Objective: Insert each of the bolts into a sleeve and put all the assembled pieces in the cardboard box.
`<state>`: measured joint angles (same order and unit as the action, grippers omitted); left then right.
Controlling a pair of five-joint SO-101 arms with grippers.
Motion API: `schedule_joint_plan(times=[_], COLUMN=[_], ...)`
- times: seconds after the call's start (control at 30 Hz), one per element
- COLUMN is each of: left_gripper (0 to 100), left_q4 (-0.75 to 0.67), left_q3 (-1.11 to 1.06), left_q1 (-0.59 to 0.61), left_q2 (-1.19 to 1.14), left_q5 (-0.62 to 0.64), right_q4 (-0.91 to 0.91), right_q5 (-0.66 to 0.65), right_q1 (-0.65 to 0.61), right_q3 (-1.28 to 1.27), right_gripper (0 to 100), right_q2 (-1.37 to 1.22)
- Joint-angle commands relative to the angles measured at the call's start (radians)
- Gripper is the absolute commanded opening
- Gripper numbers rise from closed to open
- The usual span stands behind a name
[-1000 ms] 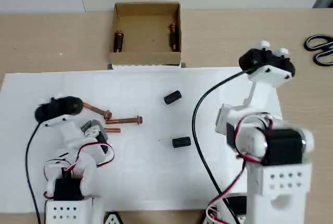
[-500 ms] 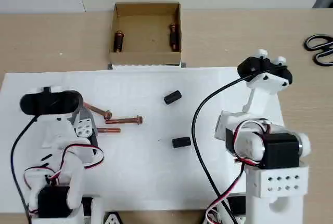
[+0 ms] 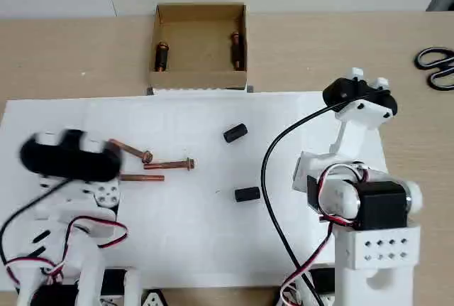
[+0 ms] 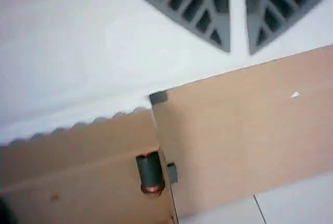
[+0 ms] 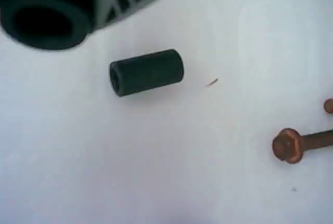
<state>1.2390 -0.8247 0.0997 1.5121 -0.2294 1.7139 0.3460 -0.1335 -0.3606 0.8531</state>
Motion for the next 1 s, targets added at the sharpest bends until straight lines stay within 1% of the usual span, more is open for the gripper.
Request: schedule_joint_plan(times=[0.0,0.13,0.23,0.33,0.43,0.6,0.7,0.8,0.87,0.97], left_gripper=[3,12,15,17,20,22,22,22,22,22], left_q4=[0.057,0.138,0.198,0.265,0.336,0.474,0.512,0.512,0.512,0.512], left_q3=[0.036,0.101,0.211,0.397,0.587,0.832,0.911,0.912,0.900,0.875], left_q1=[-0.002,-0.003,0.002,-0.002,-0.003,-0.003,-0.005,-0.005,-0.005,-0.006], left_q2=[-0.008,-0.061,-0.207,-0.387,-0.582,-0.893,-1.025,-1.109,-1.154,-1.220], left_q5=[0.044,0.166,0.242,0.310,0.339,0.334,0.252,0.146,0.057,-0.115], right_q4=[-0.019,-0.035,-0.035,-0.048,-0.056,-0.056,-0.050,-0.047,-0.047,-0.047], right_q5=[-0.009,-0.009,-0.008,-0.008,-0.006,-0.005,-0.005,-0.005,-0.005,-0.005], right_q1=[0.010,0.007,0.007,0.010,0.010,0.010,0.012,0.012,0.012,0.012], right_q3=[-0.006,-0.044,-0.063,-0.081,-0.101,-0.146,-0.166,-0.169,-0.169,-0.169], right_gripper=[0.2,0.2,0.2,0.2,0.2,0.2,0.2,0.2,0.2,0.2], right_q2=[0.007,0.007,0.007,0.008,0.008,0.015,0.016,0.016,0.016,0.016])
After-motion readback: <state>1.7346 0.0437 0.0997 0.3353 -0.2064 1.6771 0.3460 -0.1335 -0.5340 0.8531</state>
